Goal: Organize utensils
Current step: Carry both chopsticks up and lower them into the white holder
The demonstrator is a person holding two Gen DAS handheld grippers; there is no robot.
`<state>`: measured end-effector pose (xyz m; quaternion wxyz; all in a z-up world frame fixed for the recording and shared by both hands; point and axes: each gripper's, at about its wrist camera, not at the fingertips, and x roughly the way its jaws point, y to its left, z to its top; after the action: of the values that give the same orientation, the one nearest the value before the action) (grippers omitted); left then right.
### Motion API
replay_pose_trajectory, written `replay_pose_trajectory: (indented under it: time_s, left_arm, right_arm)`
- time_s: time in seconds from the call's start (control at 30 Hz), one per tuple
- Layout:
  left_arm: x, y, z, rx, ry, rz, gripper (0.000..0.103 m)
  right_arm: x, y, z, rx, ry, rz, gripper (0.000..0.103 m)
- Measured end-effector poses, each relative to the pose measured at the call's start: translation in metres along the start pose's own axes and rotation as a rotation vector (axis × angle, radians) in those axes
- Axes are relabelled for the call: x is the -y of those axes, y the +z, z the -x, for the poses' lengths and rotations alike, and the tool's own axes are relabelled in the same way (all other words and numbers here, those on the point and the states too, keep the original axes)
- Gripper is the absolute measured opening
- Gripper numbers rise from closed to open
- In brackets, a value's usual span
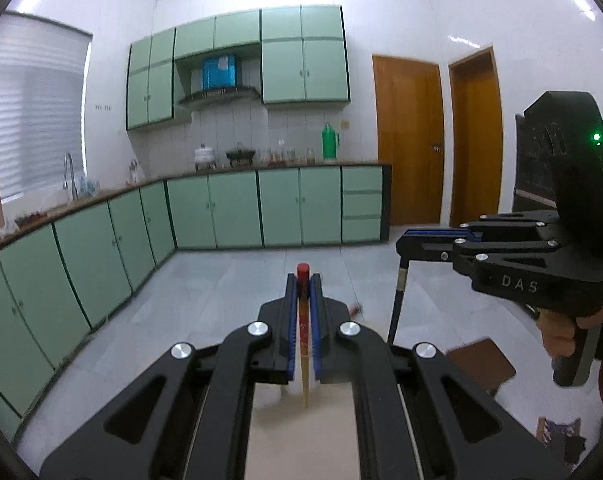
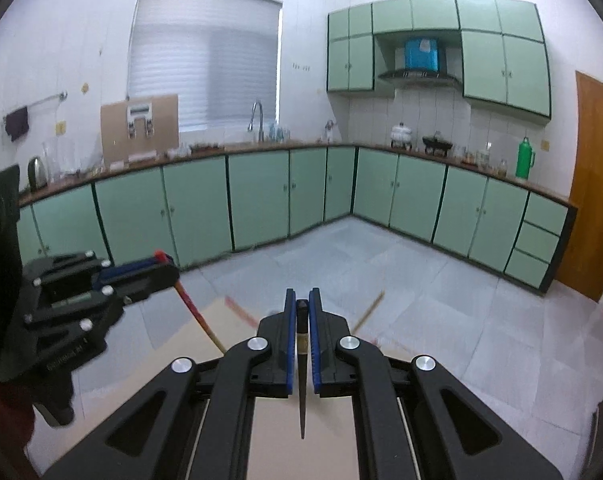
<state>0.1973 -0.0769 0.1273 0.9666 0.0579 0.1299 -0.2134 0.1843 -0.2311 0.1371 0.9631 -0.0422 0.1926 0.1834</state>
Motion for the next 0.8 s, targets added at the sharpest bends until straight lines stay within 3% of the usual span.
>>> replay_pose_trajectory:
  time_s: [0.13, 0.3, 0.67, 0.8]
  left_arm:
    - [-0.003, 0.032, -0.016, 0.06, 0.039, -0.007, 0.005]
    - [-0.01, 0.047, -0.048, 0.07, 0.086, -0.025, 0.005]
    - [-0.044, 0.011, -0.127, -0.058, 0.078, 0.048, 0.005]
    - [-0.053, -0.008, -0.147, -0.115, 0.072, 0.06, 0.005]
  right_arm:
    - [0.005, 0.033, -0.004, 0.049, -0.008, -0.003, 0.006]
    - [0.016, 0.056, -0.03, 0.085, -0.018, -0.027, 0.006]
    - [0.042, 0.034, -0.122, 0.054, -0.053, -0.113, 0.006]
    - [0.048, 0.019, -0.149, 0.006, -0.051, -0.134, 0.006]
